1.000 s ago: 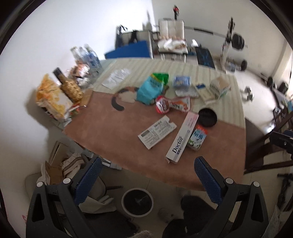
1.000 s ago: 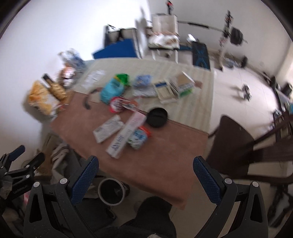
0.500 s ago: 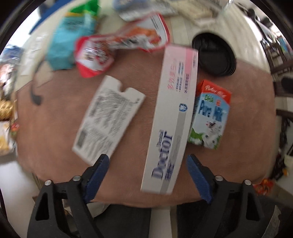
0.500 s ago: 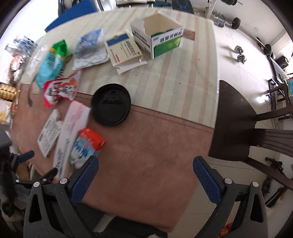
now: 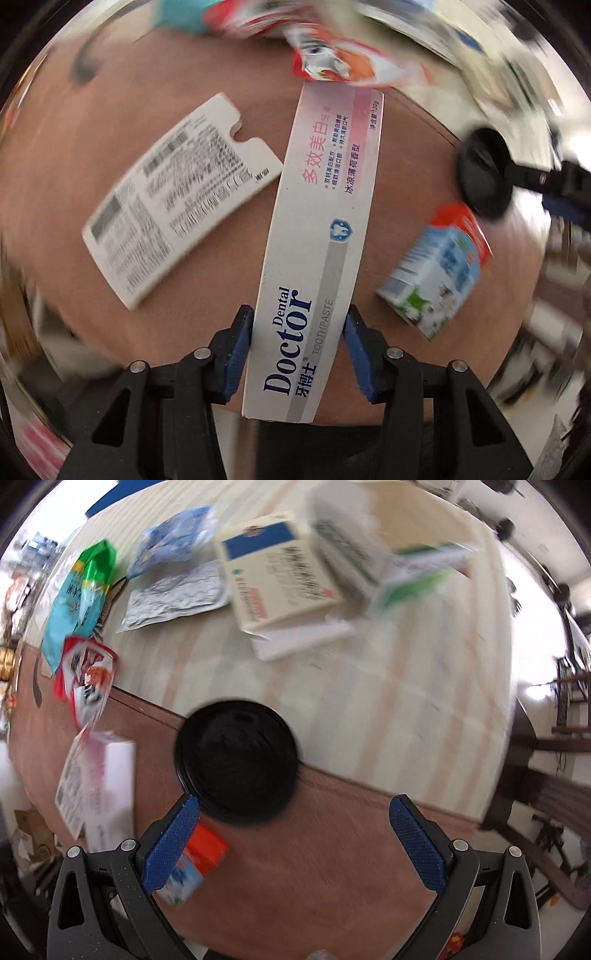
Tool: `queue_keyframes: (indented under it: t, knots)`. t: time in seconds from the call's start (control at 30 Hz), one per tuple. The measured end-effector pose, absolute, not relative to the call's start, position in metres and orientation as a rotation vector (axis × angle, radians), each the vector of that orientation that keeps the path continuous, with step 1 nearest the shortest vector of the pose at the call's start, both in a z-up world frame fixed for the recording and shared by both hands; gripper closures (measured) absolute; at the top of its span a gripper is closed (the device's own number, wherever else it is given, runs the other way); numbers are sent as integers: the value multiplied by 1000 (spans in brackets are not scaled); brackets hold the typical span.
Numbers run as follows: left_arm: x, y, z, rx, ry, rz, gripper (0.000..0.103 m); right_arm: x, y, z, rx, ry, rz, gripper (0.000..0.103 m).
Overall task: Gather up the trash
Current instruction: 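Grasp the Dental Doctor toothpaste box with left tool while right tool grasps black lid, then carry toothpaste box and black lid to the white bin and release both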
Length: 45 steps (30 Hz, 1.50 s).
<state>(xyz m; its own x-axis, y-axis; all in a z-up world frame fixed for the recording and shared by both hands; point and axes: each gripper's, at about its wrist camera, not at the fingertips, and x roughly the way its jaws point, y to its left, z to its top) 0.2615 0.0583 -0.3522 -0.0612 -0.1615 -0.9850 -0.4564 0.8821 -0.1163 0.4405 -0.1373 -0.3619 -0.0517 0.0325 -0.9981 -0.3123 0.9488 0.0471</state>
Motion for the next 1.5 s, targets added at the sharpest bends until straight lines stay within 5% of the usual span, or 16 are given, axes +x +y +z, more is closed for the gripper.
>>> queue_keyframes:
  t: [0.4,0.47,0.9,1.23,1.5]
  knots:
    - [270,55,-370,-419,1595,342,59,445,-82,-405,-323,1627,255,2]
    - [269,44,-367,-423,1588,349,59,443,-84,-400,-310,1613,257,12]
    - [207,36,-293,-403,1433,340,59,416,-122,-323,-258,1556,283,13]
    - [105,61,-216,-427,1206,476,59,298,-110,-239,-287,1408,425,13]
    - [-8,98,-221,-599,1149,614,59,173,-39,-236,-347,1383,640,13]
